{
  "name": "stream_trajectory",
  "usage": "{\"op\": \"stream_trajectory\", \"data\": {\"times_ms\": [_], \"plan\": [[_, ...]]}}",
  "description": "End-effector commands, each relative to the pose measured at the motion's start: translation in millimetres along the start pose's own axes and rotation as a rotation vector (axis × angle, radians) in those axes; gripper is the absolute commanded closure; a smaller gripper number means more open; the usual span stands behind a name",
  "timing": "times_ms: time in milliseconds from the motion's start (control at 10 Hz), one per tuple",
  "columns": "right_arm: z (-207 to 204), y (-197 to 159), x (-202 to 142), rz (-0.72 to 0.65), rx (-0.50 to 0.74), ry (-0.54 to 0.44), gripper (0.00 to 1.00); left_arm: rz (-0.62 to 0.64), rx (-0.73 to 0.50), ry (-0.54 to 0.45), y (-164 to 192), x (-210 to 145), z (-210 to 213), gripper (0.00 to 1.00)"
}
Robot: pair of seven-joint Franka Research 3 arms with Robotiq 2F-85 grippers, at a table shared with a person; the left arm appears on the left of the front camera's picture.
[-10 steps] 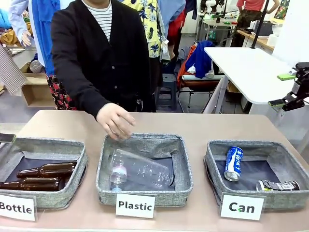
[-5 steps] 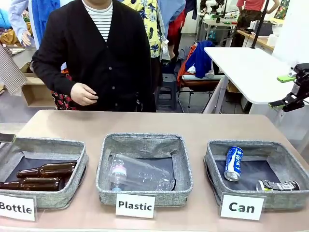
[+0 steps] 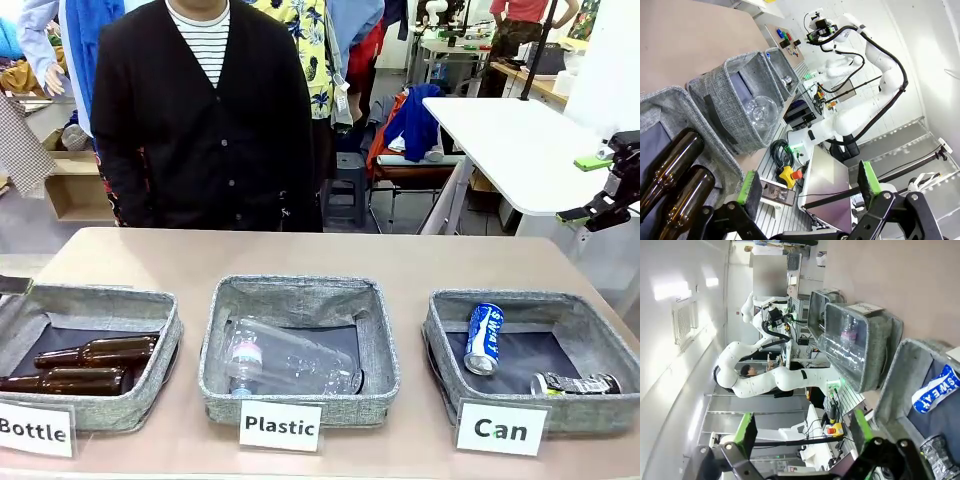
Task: Sort the can waste into the basket.
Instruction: Pick up the can waste from the table and place it in the right Fabric basket.
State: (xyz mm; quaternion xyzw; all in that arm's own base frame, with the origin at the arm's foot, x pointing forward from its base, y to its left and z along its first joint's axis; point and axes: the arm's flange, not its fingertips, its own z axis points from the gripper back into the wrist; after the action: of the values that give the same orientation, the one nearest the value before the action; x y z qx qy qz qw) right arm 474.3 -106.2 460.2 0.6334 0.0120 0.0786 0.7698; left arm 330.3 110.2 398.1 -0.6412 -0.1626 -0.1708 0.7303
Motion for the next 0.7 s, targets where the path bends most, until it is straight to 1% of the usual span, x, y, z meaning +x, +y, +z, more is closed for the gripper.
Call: {"op": "stream_trajectory", "data": {"times_ms": [0,600], "plan": [[3.0,1.5,0.1,0.022,0.0,0.015,0.0,-0.005,-0.002,0.005,-2.2,-0.5,0.2,0.0],[3.0,1.5,0.1,0.022,0.0,0.015,0.0,-0.005,-0.002,0.005,-2.2,-0.5,0.2,0.0]]}}
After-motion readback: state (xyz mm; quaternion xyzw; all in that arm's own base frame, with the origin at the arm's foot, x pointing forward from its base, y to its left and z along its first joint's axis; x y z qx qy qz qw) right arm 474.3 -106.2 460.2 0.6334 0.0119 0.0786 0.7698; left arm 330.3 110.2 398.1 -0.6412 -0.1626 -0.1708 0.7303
